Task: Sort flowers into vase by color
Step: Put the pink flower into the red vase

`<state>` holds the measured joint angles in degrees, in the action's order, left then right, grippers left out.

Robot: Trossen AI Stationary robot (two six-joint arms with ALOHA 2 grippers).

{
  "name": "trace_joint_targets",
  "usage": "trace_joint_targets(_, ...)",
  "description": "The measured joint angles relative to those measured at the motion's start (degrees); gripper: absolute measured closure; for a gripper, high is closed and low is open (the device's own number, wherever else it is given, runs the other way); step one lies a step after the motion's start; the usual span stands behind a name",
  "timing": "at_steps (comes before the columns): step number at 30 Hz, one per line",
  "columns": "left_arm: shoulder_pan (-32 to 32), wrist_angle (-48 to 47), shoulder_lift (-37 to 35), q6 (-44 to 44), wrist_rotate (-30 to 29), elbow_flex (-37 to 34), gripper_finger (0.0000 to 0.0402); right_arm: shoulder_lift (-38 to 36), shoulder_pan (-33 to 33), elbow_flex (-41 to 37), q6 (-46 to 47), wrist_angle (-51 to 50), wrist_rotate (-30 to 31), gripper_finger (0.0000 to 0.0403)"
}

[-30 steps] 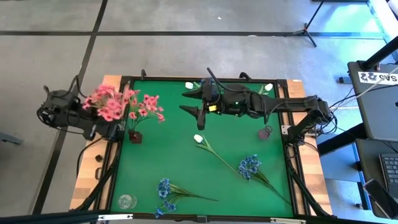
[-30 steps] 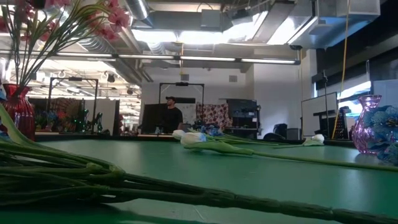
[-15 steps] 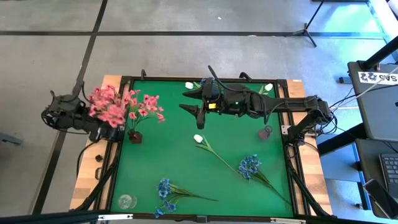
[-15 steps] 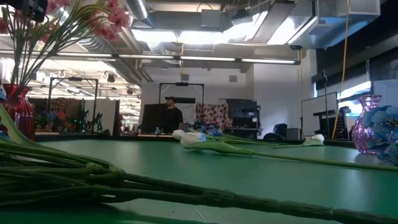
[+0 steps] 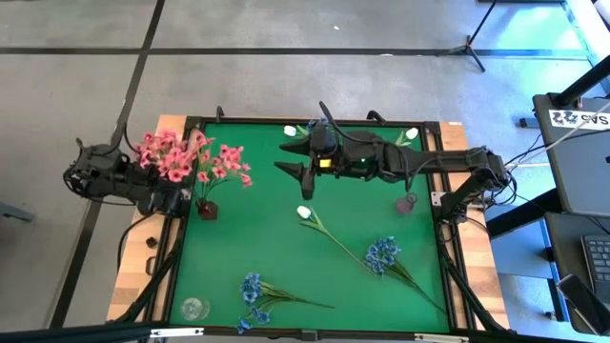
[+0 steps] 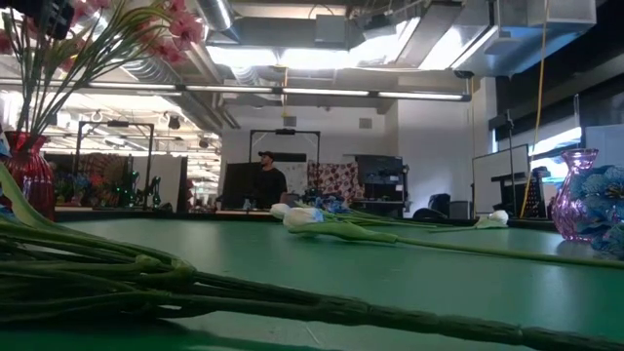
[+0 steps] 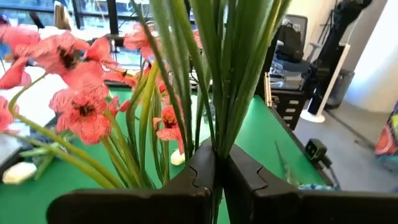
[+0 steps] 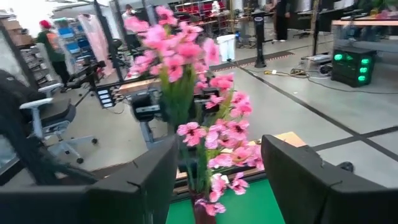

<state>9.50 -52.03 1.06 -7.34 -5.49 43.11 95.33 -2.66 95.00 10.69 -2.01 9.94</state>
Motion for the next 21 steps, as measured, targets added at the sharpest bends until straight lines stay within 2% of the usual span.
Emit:
trace_joint_targets(6,0.0,-0.59,0.0,-8.82,-2.25,0.02,0.039,0.0,0.05,0.0,-0.64,-1.06,-0.45,0.0172)
trace_joint_targets(12,0.0,-1.35,0.02,-9.24,-1.89,0.02,0.0386,0.02,0.05,0.0,-2.02,-1.41,-0.47,0.0172)
trace_joint_targets(21,0.0,-1.49,0.02,-9.69,-3.42,0.02,0.0328,0.02,0.03,0.0,-2.16,-1.76,-0.51,0.0172)
